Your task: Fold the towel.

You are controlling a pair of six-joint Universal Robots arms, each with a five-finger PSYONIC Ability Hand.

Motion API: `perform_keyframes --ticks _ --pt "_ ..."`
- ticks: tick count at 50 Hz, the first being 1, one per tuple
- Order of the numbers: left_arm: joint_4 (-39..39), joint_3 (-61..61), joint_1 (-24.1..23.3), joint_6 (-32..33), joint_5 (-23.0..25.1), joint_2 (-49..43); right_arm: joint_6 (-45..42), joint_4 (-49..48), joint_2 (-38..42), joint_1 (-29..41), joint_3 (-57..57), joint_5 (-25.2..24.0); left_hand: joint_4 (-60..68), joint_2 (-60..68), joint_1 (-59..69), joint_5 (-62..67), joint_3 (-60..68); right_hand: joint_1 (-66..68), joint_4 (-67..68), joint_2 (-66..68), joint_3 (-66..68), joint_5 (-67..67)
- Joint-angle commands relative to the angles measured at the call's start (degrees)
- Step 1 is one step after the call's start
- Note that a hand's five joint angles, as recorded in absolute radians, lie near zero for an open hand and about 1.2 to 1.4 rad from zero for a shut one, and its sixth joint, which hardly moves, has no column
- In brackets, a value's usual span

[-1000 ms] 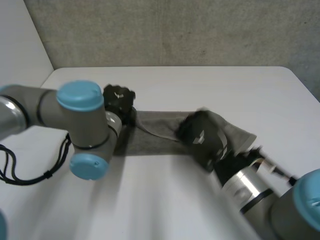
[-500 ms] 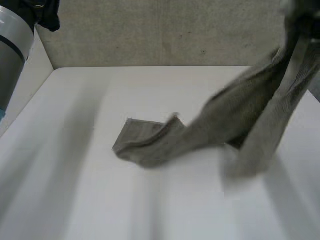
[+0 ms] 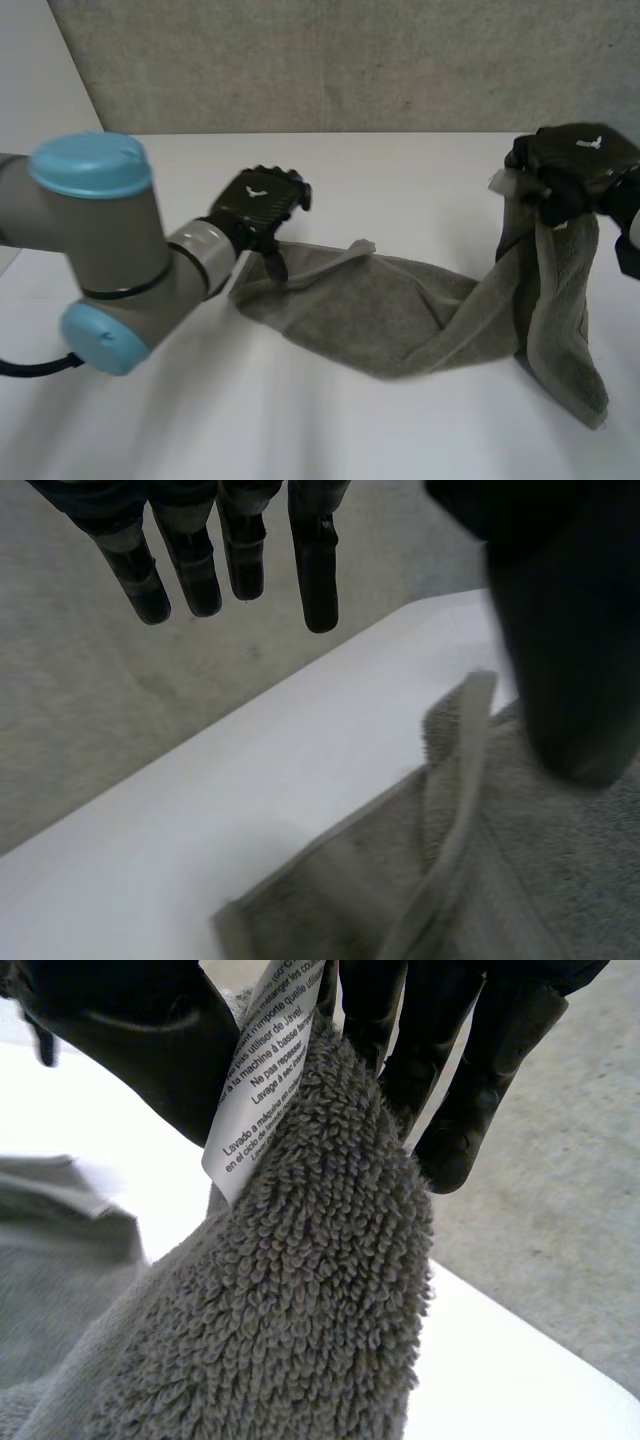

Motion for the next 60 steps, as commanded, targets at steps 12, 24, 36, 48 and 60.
perform_keyframes --ticks 12,24,36,48,60 --pt "3.1 21.2 -7.3 -2.4 -1.5 -21.4 -3.8 -9.9 -2.8 1.6 13.4 -0.1 -1.1 -1.2 -1.4 -0.2 -0.8 4.1 3.4 4.8 4.1 3.7" --pt "0.5 34.5 -9.6 -0.2 -11.4 -30.3 -3.8 -11.0 -2.9 1.6 15.5 -0.2 9.2 9.1 8.8 10.0 9.5 4.1 3.4 4.8 4.1 3.7" --pt "-1.1 34.9 -9.6 0.1 -11.7 -30.3 -3.9 -11.0 -3.3 1.5 15.6 -1.4 36.4 36.3 36.1 37.3 36.7 4.1 3.4 4.8 4.1 3.7" --pt "-3.0 31.8 -10.0 0.4 -11.4 -28.3 -3.8 -10.9 -3.9 1.5 15.1 -1.4 66.0 65.9 65.7 66.9 66.3 4.1 3.4 4.8 4.1 3.7" --pt "-4.2 23.5 -4.0 -0.5 -11.5 -8.4 -1.4 -10.2 -8.9 1.4 4.3 -1.0 66.0 65.9 65.7 66.9 66.3 4.1 3.4 4.8 4.1 3.7"
